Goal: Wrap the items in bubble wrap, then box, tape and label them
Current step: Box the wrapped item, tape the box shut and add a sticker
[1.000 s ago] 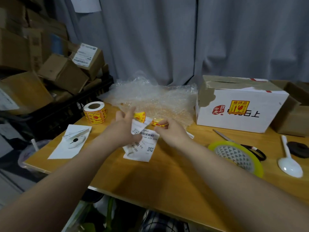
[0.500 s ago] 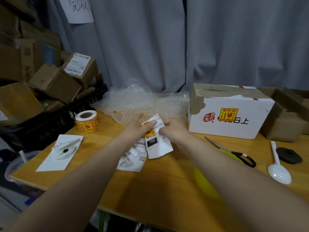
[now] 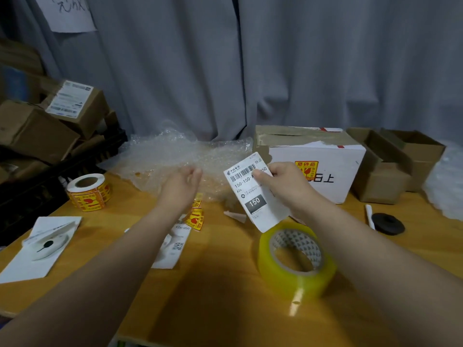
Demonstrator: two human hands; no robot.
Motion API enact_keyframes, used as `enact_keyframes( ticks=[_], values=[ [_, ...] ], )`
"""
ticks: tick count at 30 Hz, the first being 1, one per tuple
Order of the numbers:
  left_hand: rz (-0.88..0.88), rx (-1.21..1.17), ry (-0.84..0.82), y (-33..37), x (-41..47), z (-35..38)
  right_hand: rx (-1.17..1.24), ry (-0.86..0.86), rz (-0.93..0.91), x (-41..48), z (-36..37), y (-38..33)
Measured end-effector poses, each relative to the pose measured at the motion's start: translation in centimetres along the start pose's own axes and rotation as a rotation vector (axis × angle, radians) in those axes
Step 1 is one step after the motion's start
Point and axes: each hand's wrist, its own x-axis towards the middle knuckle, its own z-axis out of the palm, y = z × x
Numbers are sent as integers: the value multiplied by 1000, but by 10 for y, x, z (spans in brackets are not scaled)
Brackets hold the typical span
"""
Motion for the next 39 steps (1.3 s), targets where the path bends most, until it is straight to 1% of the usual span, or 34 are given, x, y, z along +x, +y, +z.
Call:
enact_keyframes(
  ticks=[1,2,3,5,8,11,13,15,16,17,18,19,20,21,22,23,24,26,28,29,33,39],
  values=[
    [47,-150,-9,14,-3,-6,2,9,-20,-1,-4,0],
    [92,-295,-58,29,-7,-13,-2,18,-45,-1,-8,0],
    [122,-372,-116,42,-11,-18,0,24,-69,-1,-11,0],
    [162,-352,-217,61,-16,-21,19,13,-100,-3,-17,-2],
    [100,-394,-307,75,-16,-15,-23,9,-147,-7,-27,-5],
    [10,-539,-342,80,-16,-8,-125,67,-246,-9,-38,-4],
    [-31,-618,-336,84,-18,-3,-150,121,-285,-10,-45,-3],
    [-40,-638,-310,89,-21,3,-157,144,-278,-11,-52,-1],
    [-44,-656,-307,91,-22,5,-202,159,-260,-11,-55,2],
    [-57,-692,-316,92,-23,7,-296,207,-258,-10,-56,6],
    [-72,-738,-332,93,-24,9,-421,302,-290,-10,-57,10],
    [-83,-787,-352,94,-25,10,-524,414,-368,-10,-56,14],
    [-87,-829,-370,97,-26,12,-571,502,-489,-12,-55,16],
    [-78,-861,-379,98,-27,14,-562,530,-615,-14,-54,16],
    [-57,-884,-380,100,-27,15,-502,491,-718,-15,-52,16],
    [-28,-898,-377,103,-29,17,-403,410,-767,-16,-49,15],
    [5,-903,-369,105,-30,19,-276,328,-760,-19,-46,14],
    [70,-909,-338,108,-33,22,-13,216,-664,-25,-41,8],
    [103,-932,-298,109,-35,23,191,156,-582,-29,-38,6],
    [111,-942,-282,109,-36,24,248,142,-560,-30,-38,6],
    [151,-961,-269,109,-37,22,337,145,-510,-31,-38,4],
    [157,-953,-261,108,-38,21,286,166,-530,-31,-35,3]
  ],
)
